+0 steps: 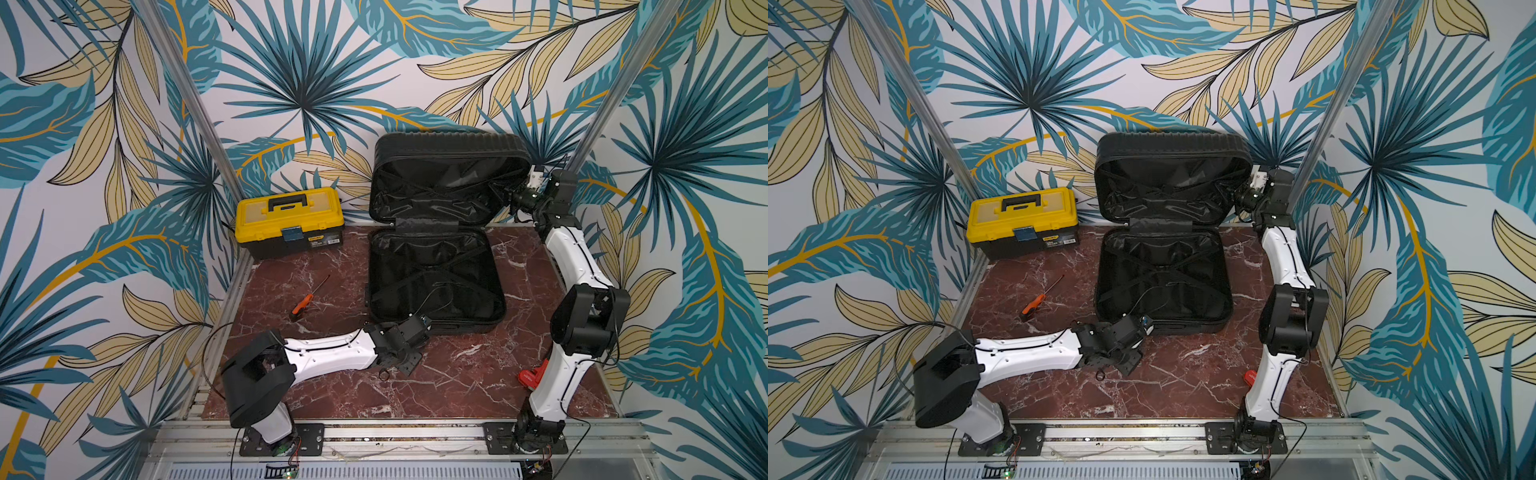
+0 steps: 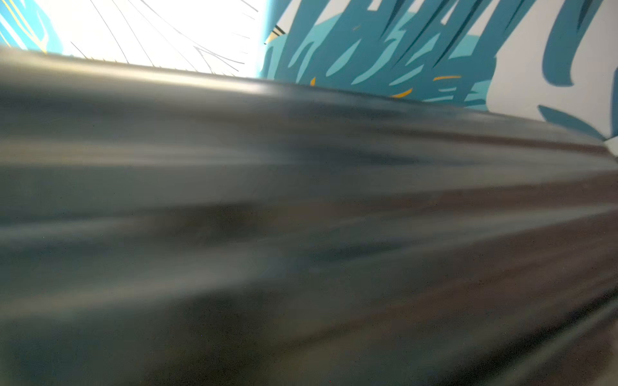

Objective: Open the suitcase zippers
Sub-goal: Open the suitcase at the center of the board.

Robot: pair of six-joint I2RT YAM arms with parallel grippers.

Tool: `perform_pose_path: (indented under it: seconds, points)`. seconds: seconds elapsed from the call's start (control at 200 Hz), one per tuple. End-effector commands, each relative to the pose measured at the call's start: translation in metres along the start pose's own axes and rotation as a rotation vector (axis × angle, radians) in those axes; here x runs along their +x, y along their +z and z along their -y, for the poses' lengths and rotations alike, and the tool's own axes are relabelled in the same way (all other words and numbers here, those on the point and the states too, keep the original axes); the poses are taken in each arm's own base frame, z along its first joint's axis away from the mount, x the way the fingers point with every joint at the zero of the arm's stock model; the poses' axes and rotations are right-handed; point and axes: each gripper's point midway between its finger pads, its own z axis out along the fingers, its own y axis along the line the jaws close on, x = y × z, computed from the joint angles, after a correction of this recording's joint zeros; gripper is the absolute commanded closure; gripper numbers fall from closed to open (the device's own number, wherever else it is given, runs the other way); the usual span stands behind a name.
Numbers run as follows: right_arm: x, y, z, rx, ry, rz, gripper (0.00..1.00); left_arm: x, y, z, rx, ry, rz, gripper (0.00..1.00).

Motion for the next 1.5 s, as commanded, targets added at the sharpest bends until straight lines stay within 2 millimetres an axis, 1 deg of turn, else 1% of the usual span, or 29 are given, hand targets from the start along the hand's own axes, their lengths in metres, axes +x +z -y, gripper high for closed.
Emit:
perform_pose_path:
  seconds: [0.0,0.095,0.16,0.17,0.175,0.21,0.245,0.33,0.416,0.531,0.681,0.756,0.861,0.876,0.931,1.001,1.096,1.157,1.197,1.217,1.237,1.242,1.247,1.252,1.262,1.312,1.357,1.412,1.492]
  points:
    - [-0.01,0.01,-0.003,-0.012,-0.044,0.008,0.93,-0.035,0.0,-0.003,-0.043,-0.021,0.108,0.54]
    - [-0.024,0.03,-0.01,-0.074,-0.008,0.017,0.93,-0.039,0.007,-0.007,-0.075,-0.01,0.107,0.54]
    - [-0.03,0.043,-0.018,-0.096,-0.004,0.032,0.93,-0.039,0.009,-0.012,-0.085,-0.021,0.102,0.55]
    - [-0.032,0.043,-0.023,-0.102,-0.011,0.04,0.93,-0.039,0.01,-0.013,-0.085,-0.023,0.101,0.55]
    - [-0.032,0.046,-0.018,-0.098,-0.005,0.037,0.93,-0.039,0.01,-0.013,-0.086,-0.025,0.1,0.55]
    - [-0.034,0.051,-0.027,-0.113,-0.01,0.045,0.89,-0.039,0.011,-0.017,-0.086,-0.038,0.096,0.56]
    - [-0.035,0.06,-0.028,-0.125,-0.003,0.047,0.85,-0.038,0.012,-0.019,-0.083,-0.049,0.091,0.56]
    - [-0.036,0.071,-0.027,-0.14,0.033,0.038,0.82,-0.039,0.014,-0.026,-0.093,-0.061,0.087,0.55]
    - [-0.033,0.068,-0.021,-0.091,0.009,0.048,0.82,-0.041,0.018,-0.033,-0.107,-0.072,0.083,0.55]
    - [-0.031,0.053,-0.022,-0.022,-0.075,0.086,0.78,-0.044,0.024,-0.041,-0.121,-0.094,0.083,0.56]
    - [-0.022,0.044,-0.02,0.03,-0.138,0.055,0.78,-0.05,0.029,-0.047,-0.131,-0.114,0.085,0.56]
    - [-0.015,0.034,-0.027,0.038,-0.185,0.054,0.77,-0.053,0.026,-0.047,-0.129,-0.116,0.096,0.56]
    - [-0.006,0.01,-0.042,0.073,-0.276,0.075,0.74,-0.061,0.01,-0.043,-0.098,-0.125,0.132,0.55]
    - [-0.003,0.006,-0.037,0.105,-0.27,0.067,0.73,-0.061,0.008,-0.042,-0.092,-0.127,0.137,0.55]
    - [0.003,-0.008,-0.038,0.155,-0.315,0.079,0.69,-0.063,-0.005,-0.04,-0.071,-0.132,0.162,0.53]
    - [0.01,-0.028,-0.038,0.211,-0.373,0.097,0.69,-0.066,-0.023,-0.037,-0.043,-0.133,0.195,0.49]
    - [0.022,-0.052,-0.031,0.279,-0.424,0.122,0.69,-0.067,-0.043,-0.034,-0.009,-0.126,0.227,0.41]
    - [0.032,-0.065,-0.029,0.303,-0.44,0.124,0.66,-0.066,-0.052,-0.032,0.007,-0.118,0.235,0.37]
    - [0.037,-0.073,-0.026,0.318,-0.448,0.13,0.6,-0.065,-0.057,-0.032,0.01,-0.114,0.237,0.35]
    - [0.041,-0.078,-0.026,0.326,-0.451,0.133,0.52,-0.066,-0.059,-0.032,0.014,-0.112,0.24,0.34]
    - [0.043,-0.082,-0.024,0.335,-0.45,0.137,0.32,-0.066,-0.062,-0.031,0.018,-0.11,0.241,0.32]
    - [0.043,-0.083,-0.024,0.336,-0.452,0.138,0.19,-0.065,-0.063,-0.031,0.02,-0.11,0.24,0.31]
    - [0.044,-0.084,-0.023,0.338,-0.451,0.137,0.11,-0.065,-0.063,-0.031,0.02,-0.109,0.238,0.31]
    - [0.045,-0.085,-0.024,0.34,-0.452,0.137,0.06,-0.065,-0.064,-0.031,0.023,-0.107,0.236,0.3]
    - [0.046,-0.087,-0.023,0.344,-0.452,0.139,0.02,-0.065,-0.065,-0.031,0.026,-0.107,0.234,0.29]
    - [0.055,-0.099,-0.021,0.37,-0.454,0.139,0.01,-0.065,-0.073,-0.03,0.048,-0.11,0.226,0.2]
    - [0.063,-0.111,-0.022,0.397,-0.479,0.155,0.01,-0.071,-0.086,-0.039,0.043,-0.143,0.244,0.01]
    - [0.073,-0.126,-0.026,0.427,-0.535,0.184,0.0,-0.081,-0.107,-0.047,0.092,-0.185,0.288,0.01]
    - [0.085,-0.146,-0.032,0.492,-0.642,0.223,0.01,-0.098,-0.145,-0.083,0.047,-0.267,0.409,0.01]
